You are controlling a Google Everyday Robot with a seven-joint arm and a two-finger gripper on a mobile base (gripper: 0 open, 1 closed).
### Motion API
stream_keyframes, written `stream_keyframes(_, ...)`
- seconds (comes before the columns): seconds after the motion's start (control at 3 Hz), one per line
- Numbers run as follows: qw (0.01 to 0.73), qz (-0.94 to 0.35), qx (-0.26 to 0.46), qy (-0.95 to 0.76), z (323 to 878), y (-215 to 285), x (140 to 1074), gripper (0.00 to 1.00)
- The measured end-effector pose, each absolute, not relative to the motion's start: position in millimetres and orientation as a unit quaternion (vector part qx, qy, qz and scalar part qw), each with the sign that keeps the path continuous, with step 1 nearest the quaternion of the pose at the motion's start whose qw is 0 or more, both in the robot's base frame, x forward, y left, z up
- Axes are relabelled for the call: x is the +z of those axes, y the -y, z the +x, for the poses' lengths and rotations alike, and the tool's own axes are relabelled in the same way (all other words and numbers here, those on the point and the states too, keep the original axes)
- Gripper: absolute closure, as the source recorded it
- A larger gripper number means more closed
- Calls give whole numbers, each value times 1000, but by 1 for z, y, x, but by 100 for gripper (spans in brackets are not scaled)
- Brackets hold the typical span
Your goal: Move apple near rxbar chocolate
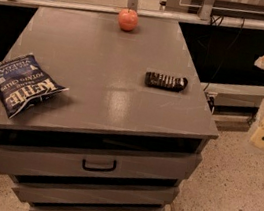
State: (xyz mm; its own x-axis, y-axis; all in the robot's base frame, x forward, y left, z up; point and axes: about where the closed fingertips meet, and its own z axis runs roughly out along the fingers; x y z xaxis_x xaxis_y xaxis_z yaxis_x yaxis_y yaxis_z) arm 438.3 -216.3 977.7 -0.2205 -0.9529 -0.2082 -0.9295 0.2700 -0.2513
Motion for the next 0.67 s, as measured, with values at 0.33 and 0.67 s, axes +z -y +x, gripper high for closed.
stream_keyframes(0.33, 162, -603, -36, -780, 438, 216, 978, 0)
stream_keyframes(0.67, 184, -598, -29, -779, 456, 210, 974, 0)
